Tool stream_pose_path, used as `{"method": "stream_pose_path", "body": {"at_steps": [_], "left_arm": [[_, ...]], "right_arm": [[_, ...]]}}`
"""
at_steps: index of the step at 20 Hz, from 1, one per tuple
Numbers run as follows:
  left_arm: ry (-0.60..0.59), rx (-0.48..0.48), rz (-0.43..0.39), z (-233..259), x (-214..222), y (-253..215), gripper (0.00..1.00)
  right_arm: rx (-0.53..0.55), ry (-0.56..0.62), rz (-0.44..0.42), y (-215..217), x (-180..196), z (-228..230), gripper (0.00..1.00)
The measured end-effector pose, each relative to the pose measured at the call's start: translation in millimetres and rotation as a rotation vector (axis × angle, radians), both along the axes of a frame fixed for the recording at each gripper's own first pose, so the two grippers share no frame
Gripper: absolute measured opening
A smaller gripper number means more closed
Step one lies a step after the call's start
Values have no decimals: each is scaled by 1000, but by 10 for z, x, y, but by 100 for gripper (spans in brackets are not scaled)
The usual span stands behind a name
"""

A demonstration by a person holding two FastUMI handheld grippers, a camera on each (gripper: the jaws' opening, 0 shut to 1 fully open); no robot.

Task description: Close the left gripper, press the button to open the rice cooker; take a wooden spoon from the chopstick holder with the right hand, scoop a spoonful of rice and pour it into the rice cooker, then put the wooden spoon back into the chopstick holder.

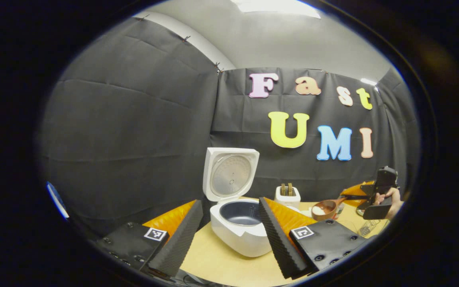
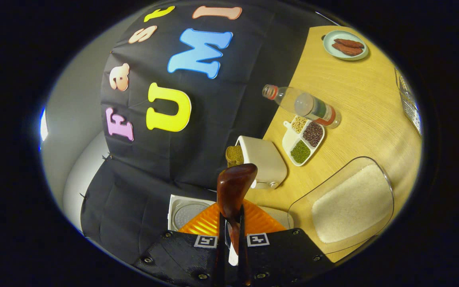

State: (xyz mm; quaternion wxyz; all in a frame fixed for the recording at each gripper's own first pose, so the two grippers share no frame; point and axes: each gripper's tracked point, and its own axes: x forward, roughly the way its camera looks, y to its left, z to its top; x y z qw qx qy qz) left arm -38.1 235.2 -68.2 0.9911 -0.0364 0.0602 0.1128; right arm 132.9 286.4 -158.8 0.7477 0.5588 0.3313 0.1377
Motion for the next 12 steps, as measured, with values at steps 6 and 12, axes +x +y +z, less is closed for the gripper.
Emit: {"method": "stream_pose_path", "body": {"at_steps": [6, 12], "left_arm": [[5, 5, 43, -41, -135, 198, 98], [36, -4, 101, -184, -264, 402, 99]], "right_arm": [[2, -51, 70, 619, 160, 274, 12], [-41, -120, 154, 1217, 349, 408, 12]]}}
